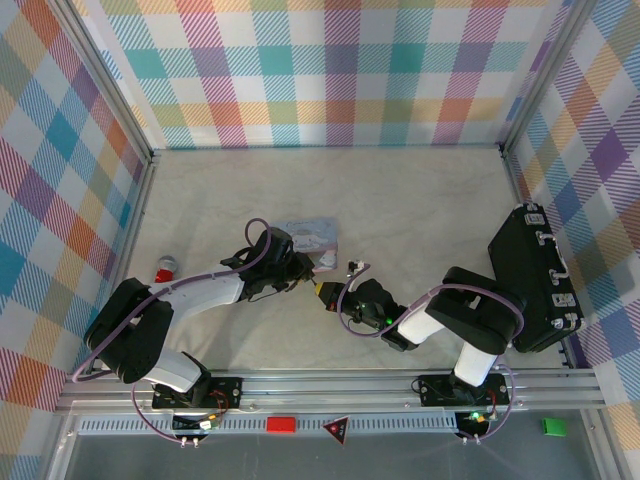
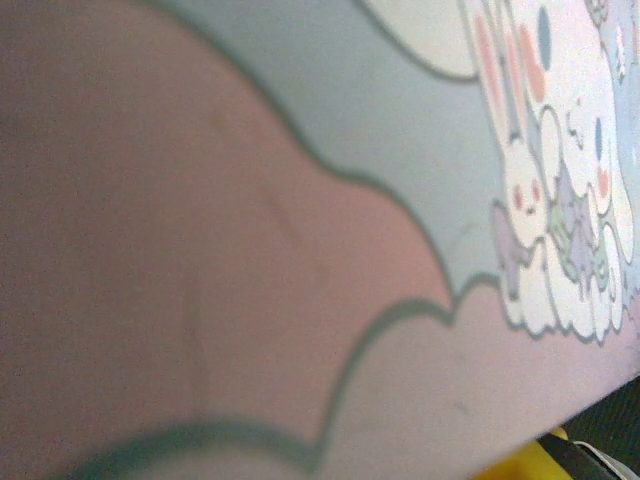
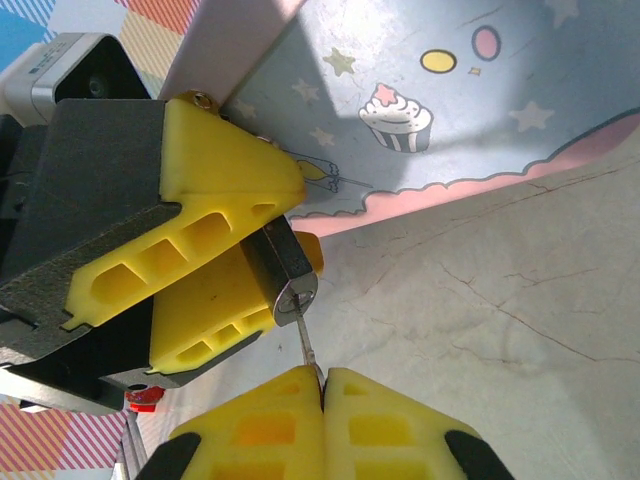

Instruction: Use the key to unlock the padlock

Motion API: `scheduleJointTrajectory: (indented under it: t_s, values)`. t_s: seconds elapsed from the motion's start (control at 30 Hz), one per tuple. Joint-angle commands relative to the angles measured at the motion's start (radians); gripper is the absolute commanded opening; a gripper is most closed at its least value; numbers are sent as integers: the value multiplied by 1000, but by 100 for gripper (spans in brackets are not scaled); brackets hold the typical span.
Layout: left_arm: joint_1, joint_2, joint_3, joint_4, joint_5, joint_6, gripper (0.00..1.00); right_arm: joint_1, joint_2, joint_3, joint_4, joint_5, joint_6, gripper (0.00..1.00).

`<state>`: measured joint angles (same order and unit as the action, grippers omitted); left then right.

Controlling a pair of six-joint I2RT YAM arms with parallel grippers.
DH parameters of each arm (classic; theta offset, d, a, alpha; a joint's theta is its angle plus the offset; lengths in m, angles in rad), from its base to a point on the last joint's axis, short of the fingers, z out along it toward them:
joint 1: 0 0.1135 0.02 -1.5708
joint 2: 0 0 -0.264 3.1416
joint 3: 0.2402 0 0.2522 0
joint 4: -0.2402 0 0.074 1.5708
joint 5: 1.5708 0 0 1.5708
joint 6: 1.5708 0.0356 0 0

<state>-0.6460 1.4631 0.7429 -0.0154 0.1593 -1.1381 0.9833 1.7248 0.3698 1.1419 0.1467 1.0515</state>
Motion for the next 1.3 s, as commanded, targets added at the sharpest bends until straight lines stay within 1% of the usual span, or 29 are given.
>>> scheduleJointTrajectory:
  t_s: [0.0, 1.27]
  values:
    - [-24, -42, 7, 63, 42, -20, 13, 5, 22, -6, 70, 0, 21, 0]
    - [-44, -41, 16, 35, 52, -24, 12, -25, 65, -3, 142, -9, 31, 0]
